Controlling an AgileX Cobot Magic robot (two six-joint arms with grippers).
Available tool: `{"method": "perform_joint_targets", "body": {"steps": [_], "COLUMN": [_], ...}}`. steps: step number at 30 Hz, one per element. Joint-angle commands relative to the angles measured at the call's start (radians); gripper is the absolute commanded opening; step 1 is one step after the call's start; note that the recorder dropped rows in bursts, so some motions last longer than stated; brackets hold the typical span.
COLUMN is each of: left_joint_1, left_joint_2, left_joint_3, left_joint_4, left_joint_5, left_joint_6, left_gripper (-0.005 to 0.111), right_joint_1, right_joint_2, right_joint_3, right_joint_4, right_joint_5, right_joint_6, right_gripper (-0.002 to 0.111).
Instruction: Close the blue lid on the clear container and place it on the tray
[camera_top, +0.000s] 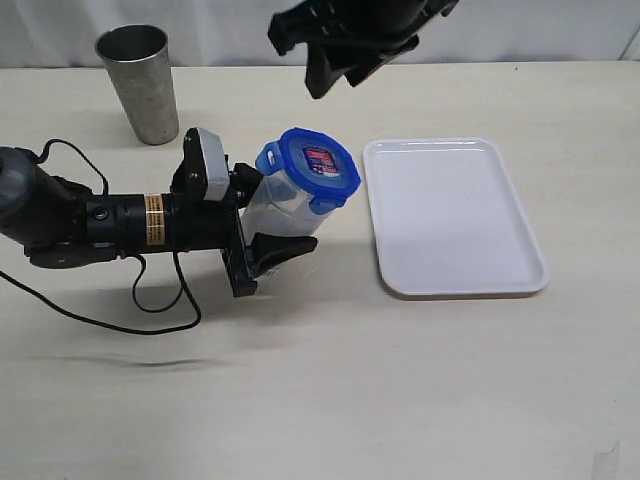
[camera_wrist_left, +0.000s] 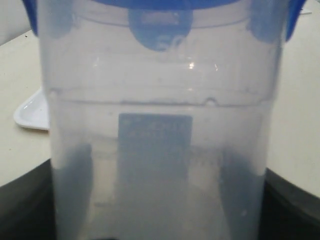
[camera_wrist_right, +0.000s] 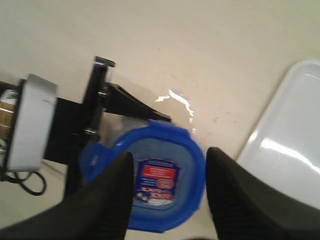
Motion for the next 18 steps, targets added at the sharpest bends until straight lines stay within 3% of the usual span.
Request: {"method": "perform_joint_targets", "body": {"steps": [1,5,9,18], "left_joint_1": [0.001,0.001,0.001,0.001], "left_joint_2": [-0.001,-0.001,-0.001,-0.001], "left_joint_3": [0.003,0.003,0.003,0.003], "left_joint_4": [-0.020,-0.020,-0.020,-0.018], "left_joint_5": [0.010,0.010,0.010,0.003], "left_joint_6": [-0.006,-0.006,-0.006,-0.011], "left_gripper": [0.000,0.000,0.000,0.000], "right_joint_1": [0.065,0.162,0.205,0.207], "right_joint_2": [0.007,0.039,0.078,0.139], "right_joint_3": [-0.013,-0.013,-0.013,-0.013], "right_joint_4": [-0.012,-0.190,-0.212,-0.238], "right_joint_5": [0.011,0.011,0.011,0.011], "right_joint_6": [0.088,0.200,0.234,0.265], "right_gripper": [0.046,0.046,0.046,0.043]}}
